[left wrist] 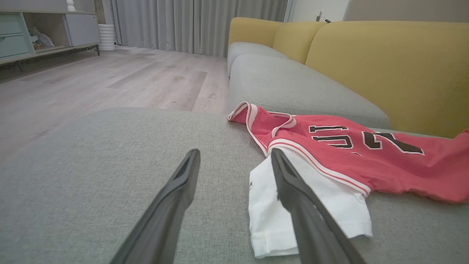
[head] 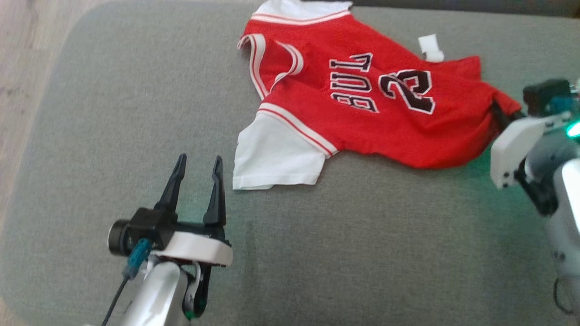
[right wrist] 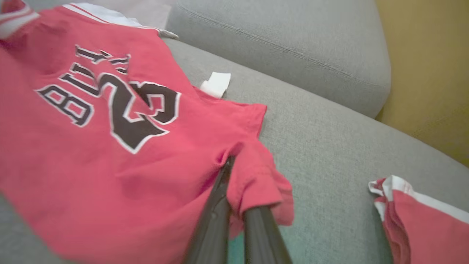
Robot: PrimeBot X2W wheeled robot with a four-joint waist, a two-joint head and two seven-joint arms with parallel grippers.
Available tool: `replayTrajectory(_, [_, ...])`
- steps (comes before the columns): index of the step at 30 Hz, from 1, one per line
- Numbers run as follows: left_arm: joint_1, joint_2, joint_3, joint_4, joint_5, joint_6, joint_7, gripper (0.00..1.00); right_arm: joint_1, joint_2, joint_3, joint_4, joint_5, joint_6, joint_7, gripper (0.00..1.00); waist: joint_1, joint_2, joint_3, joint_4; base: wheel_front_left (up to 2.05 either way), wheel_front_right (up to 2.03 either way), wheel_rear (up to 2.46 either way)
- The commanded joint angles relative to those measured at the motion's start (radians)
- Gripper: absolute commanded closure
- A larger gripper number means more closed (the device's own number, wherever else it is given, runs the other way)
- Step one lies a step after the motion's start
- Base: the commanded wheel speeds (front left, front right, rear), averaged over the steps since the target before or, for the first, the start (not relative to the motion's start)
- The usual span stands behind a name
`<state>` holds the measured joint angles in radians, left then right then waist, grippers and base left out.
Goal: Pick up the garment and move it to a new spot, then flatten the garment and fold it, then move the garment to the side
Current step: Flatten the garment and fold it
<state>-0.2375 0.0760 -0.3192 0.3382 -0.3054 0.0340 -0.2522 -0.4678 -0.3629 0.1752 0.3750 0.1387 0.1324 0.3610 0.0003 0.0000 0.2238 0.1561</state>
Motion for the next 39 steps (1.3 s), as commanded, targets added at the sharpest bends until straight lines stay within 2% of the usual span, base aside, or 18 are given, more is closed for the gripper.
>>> replayTrajectory(1, [-0.039,-0.001,0.029,-0.023,0.009,-0.004,-0.01,0.0,-0.066,-0.014,0.01,0.013,-0.017,-0.002,0.007,1.0,-0.0003,0.0,0.034,0.02,0.0,0.0,0.0])
replayTrajectory(8, [-0.093,-0.014,0.017,-0.013,0.011,-0.016,-0.01,0.0,-0.249,-0.011,0.033,0.314,-0.089,-0.002,-0.031,1.0,-0.0003,0.0,0.086,0.051,0.0,0.0,0.0])
replayTrajectory(9, [-0.095,-0.015,0.017,-0.012,0.011,-0.016,-0.01,0.0,-0.267,-0.009,0.04,0.345,-0.097,-0.002,-0.042,0.76,-0.0003,0.0,0.09,0.052,0.0,0.0,0.0])
replayTrajectory(10, [-0.098,-0.016,0.018,-0.012,0.012,-0.016,-0.01,0.0,-0.285,-0.011,0.051,0.372,-0.111,-0.002,-0.057,0.35,-0.0003,0.0,0.094,0.053,0.0,0.0,0.0])
replayTrajectory(11, [-0.101,-0.016,0.018,-0.011,0.012,-0.017,-0.01,0.0,-0.301,-0.011,0.057,0.399,-0.121,-0.002,-0.073,0.0,-0.0003,0.0,0.097,0.053,0.0,0.0,0.0])
replayTrajectory(16, [-0.106,-0.02,0.023,-0.001,0.013,-0.018,-0.01,0.0,-0.365,0.002,0.067,0.506,-0.138,-0.002,-0.151,0.0,-0.0003,0.0,0.095,0.046,0.0,0.0,0.0])
replayTrajectory(24, [-0.088,-0.022,0.044,0.007,0.016,-0.018,-0.01,0.0,-0.388,0.036,-0.017,0.562,-0.118,-0.002,-0.279,0.0,-0.0003,0.0,0.033,0.01,0.0,0.0,0.0])
replayTrajectory(32, [-0.048,-0.022,0.071,0.005,0.026,-0.017,-0.01,0.0,-0.325,0.109,-0.133,0.516,-0.105,-0.002,-0.399,0.0,-0.0003,0.0,-0.063,-0.055,0.0,0.0,0.0])
replayTrajectory(39, [-0.014,-0.021,0.087,0.001,0.031,-0.016,-0.01,0.0,-0.203,0.201,-0.224,0.388,-0.113,-0.002,-0.47,0.0,-0.0003,0.0,-0.133,-0.101,0.0,0.0,0.0])
